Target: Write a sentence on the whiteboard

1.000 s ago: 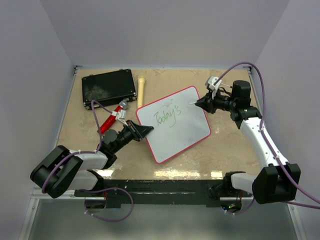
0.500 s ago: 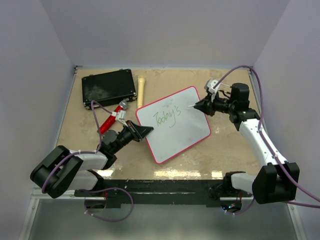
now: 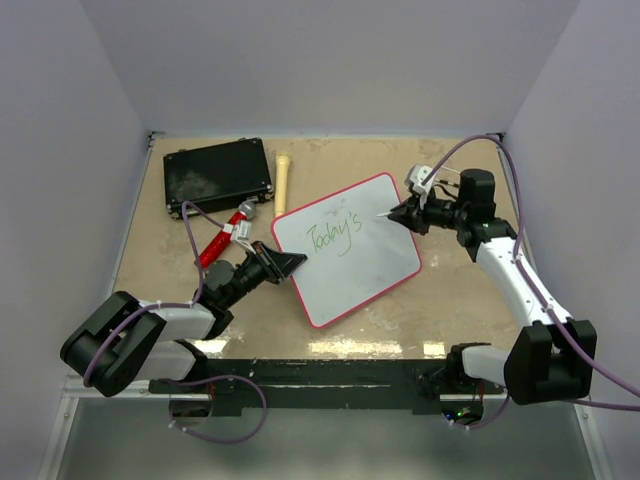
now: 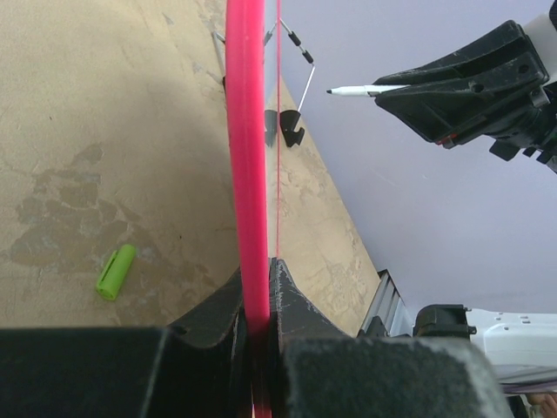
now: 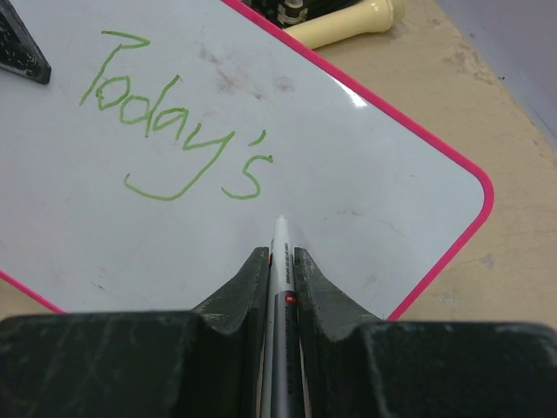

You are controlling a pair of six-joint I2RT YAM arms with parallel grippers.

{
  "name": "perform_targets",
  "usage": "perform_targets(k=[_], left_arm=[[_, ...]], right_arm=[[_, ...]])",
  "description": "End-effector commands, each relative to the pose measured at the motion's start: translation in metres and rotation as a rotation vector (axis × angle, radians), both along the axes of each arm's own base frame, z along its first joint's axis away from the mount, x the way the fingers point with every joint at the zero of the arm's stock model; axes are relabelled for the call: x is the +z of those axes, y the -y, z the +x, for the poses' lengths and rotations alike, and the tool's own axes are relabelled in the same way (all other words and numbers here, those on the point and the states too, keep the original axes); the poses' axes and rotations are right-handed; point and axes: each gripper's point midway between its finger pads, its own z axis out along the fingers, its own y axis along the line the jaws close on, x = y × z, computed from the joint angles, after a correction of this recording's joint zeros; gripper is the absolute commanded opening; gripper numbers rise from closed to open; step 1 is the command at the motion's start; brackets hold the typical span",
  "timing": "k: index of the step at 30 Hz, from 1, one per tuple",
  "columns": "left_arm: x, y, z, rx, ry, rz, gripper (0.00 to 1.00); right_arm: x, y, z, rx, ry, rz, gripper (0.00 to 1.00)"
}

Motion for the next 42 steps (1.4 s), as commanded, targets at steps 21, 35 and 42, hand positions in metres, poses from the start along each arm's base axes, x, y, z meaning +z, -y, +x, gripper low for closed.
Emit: perform_targets(k=[21, 35, 42], left_arm=[[0.024, 0.007, -0.003, -0.045, 0.127, -0.017, 0.00], [0.025, 0.008, -0.003, -0.051, 0.128, -0.015, 0.00], [0.026, 0.008, -0.003, -0.052, 0.131, -0.013, 0.00]], right_arm=[[-0.010, -0.016, 0.024, 0.008, 0.026, -0.038, 0.00], [-0.017, -0.012, 0.046, -0.084, 0.005, -0.033, 0.00], [-0.027, -0.012, 0.043, -0.061, -0.028, -0.051, 0.00]])
